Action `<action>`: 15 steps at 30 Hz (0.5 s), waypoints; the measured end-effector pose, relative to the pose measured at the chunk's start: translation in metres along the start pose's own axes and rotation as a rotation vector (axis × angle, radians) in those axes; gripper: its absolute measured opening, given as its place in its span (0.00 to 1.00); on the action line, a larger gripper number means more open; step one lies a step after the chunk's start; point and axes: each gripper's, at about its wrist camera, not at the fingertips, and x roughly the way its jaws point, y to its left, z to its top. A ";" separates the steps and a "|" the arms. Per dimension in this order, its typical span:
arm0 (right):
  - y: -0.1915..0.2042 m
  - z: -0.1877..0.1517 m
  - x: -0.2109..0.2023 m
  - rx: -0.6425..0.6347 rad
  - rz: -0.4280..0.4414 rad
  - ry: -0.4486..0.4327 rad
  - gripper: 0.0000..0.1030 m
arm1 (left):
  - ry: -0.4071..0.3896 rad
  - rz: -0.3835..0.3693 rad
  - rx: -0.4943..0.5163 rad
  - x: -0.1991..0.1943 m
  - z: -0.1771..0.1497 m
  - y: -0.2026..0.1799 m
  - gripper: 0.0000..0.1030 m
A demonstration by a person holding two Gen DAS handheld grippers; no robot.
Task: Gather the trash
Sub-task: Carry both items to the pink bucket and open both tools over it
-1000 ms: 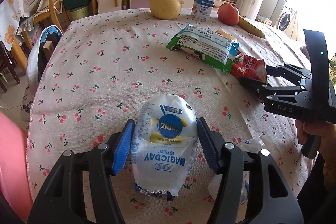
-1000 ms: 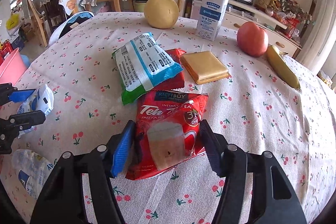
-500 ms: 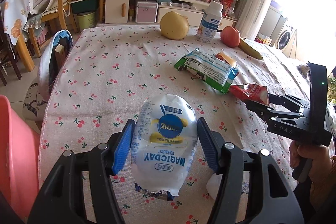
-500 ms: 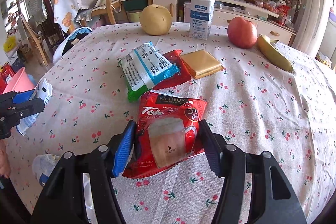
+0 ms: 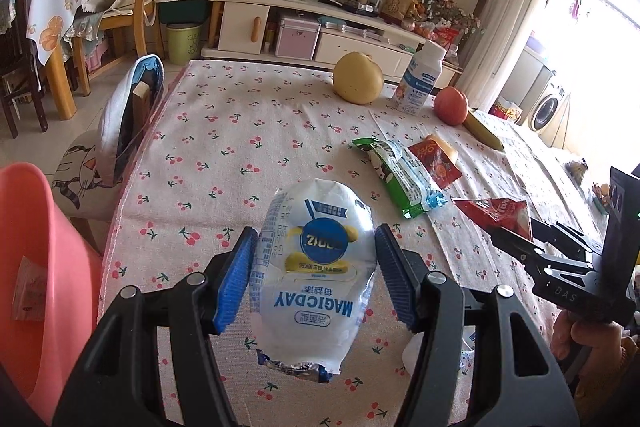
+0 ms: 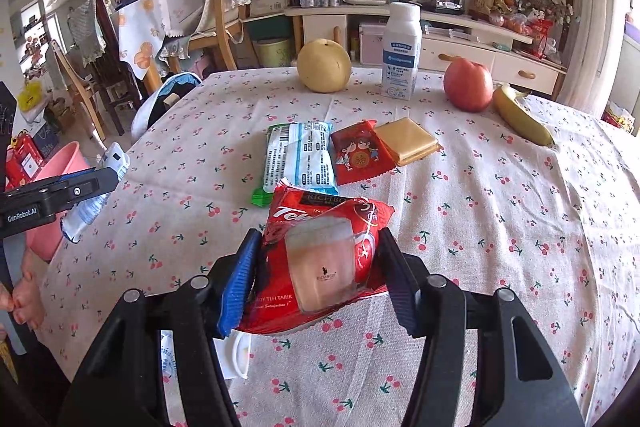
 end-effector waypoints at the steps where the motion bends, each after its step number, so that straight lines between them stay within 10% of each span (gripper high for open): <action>1: 0.002 0.000 -0.002 0.003 0.005 -0.001 0.58 | -0.005 -0.001 -0.007 -0.002 0.000 0.002 0.60; 15: 0.067 0.029 -0.031 -0.046 0.117 -0.083 0.58 | -0.103 -0.004 -0.128 -0.040 0.008 0.043 0.60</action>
